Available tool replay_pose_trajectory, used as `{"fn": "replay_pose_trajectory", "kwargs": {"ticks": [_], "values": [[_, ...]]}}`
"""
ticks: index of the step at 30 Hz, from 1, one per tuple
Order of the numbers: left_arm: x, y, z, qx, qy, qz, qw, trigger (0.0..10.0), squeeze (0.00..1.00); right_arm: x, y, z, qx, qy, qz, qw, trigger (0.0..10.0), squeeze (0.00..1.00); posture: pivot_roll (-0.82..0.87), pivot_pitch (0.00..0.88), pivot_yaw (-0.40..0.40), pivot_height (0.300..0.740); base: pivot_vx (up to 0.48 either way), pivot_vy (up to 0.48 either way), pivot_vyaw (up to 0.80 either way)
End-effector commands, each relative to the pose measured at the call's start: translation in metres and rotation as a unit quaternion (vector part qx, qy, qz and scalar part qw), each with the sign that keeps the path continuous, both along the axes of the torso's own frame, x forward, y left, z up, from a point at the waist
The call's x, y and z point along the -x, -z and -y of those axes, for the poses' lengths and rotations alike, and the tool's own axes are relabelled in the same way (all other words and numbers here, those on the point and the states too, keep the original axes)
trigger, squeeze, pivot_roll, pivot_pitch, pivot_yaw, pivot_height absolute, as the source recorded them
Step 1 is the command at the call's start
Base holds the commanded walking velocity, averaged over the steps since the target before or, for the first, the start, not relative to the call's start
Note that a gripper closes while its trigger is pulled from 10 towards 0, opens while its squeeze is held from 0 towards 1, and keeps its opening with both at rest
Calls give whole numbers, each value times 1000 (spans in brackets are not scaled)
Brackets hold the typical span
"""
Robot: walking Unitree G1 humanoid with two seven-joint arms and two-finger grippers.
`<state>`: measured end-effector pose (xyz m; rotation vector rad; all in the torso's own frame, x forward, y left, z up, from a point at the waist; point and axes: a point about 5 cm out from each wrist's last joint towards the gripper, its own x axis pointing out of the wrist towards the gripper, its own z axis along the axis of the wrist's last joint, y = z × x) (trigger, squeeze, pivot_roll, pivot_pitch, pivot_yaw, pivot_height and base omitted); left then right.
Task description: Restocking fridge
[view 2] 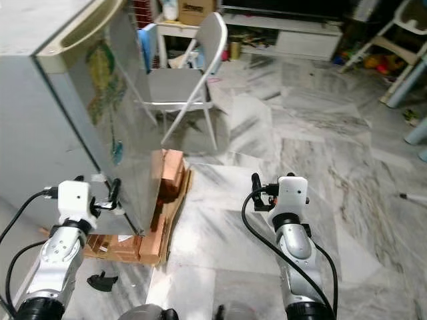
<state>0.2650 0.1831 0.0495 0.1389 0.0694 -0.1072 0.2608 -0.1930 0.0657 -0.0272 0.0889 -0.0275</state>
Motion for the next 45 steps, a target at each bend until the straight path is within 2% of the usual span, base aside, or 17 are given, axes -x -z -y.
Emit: {"fn": "replay_pose_trajectory", "kwargs": {"ticks": [1,3,11,15,25,33,45], "values": [[2,0,3,-3,20,1,1000,10000,0,-2,-3,-1,0,0,4,1000,10000,0,-1,46,-19,740,480,0,0],[2,2,4,10,18,-8,1000,10000,0,-1,-2,-1,0,-1,3,1000,10000,0,-2,46,-19,740,373,0,0],[2,1,1,3,6,-4,1000,10000,0,-1,-2,-2,2,-4,1,1000,10000,0,2,46,-23,740,0,0,0],[-3,0,-3,19,-10,-4,1000,10000,0,-1,-1,-3,3,-7,0,1000,10000,0,6,48,-30,740,0,0,0],[-22,-11,-4,40,-3,5,999,10000,0,5,6,-2,9,-17,-22,1000,10000,0,-4,54,-30,740,0,0,0],[-25,-9,7,72,50,-18,996,10000,0,22,19,3,18,-21,-58,998,10000,0,-16,62,-25,740,0,0,0],[-27,-6,15,82,55,-22,995,10000,0,19,18,2,23,-23,-61,998,10000,0,-21,65,-30,740,0,0,0]]}}
